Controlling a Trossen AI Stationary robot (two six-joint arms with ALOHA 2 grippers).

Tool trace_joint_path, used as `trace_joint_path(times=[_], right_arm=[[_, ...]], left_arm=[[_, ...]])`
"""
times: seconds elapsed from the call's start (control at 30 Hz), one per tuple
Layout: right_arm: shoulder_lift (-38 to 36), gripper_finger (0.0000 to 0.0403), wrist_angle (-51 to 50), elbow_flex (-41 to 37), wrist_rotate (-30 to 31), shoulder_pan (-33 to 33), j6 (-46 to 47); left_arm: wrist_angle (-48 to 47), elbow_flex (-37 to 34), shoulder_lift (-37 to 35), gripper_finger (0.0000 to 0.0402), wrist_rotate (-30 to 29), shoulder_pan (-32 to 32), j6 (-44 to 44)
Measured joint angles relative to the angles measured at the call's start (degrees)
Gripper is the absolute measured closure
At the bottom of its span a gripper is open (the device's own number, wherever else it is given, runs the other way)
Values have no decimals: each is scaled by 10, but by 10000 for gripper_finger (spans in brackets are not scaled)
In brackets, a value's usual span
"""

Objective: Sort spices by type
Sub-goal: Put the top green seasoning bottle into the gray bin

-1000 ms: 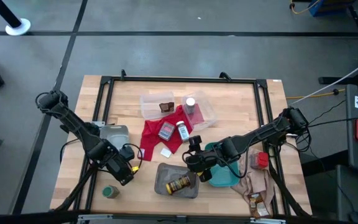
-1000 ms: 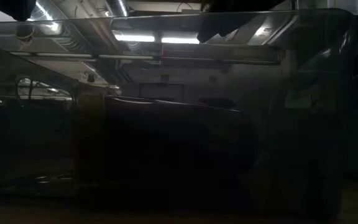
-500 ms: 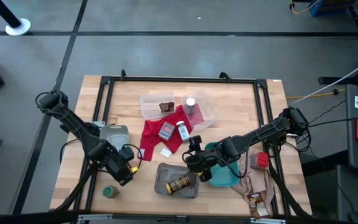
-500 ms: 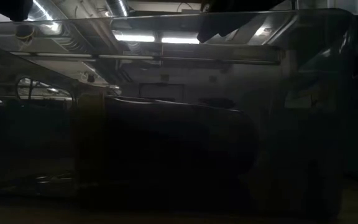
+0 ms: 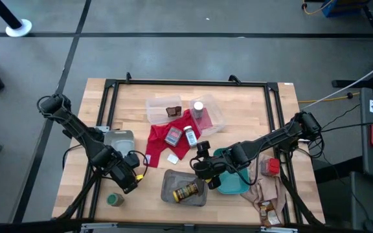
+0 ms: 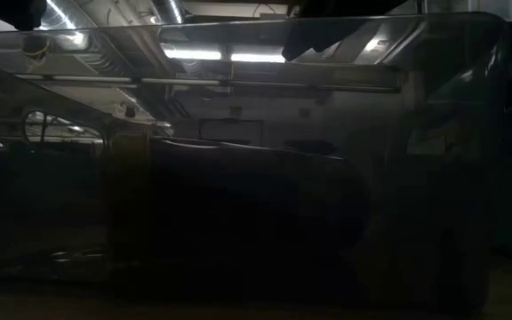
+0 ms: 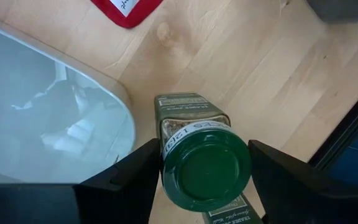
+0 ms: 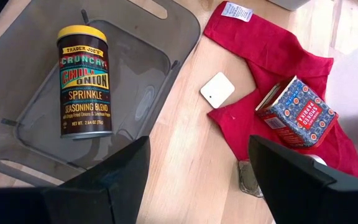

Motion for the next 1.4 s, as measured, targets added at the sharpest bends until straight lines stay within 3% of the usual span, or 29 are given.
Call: trace_joint_path(times=[0.13, 0.6, 1.0, 1.4], right_arm=[[0, 132, 0, 0, 0, 0, 0], [0, 132, 0, 0, 0, 0, 0], [0, 132, 0, 0, 0, -1, 0], [0, 132, -4, 0, 0, -1, 0]], left_arm=[[1, 0, 0, 213, 0, 0, -3], [0, 1, -1, 213, 16, 0, -18], [-1, 52, -1, 214, 15, 3, 3], [-47, 107, -49, 214, 12, 60, 56]])
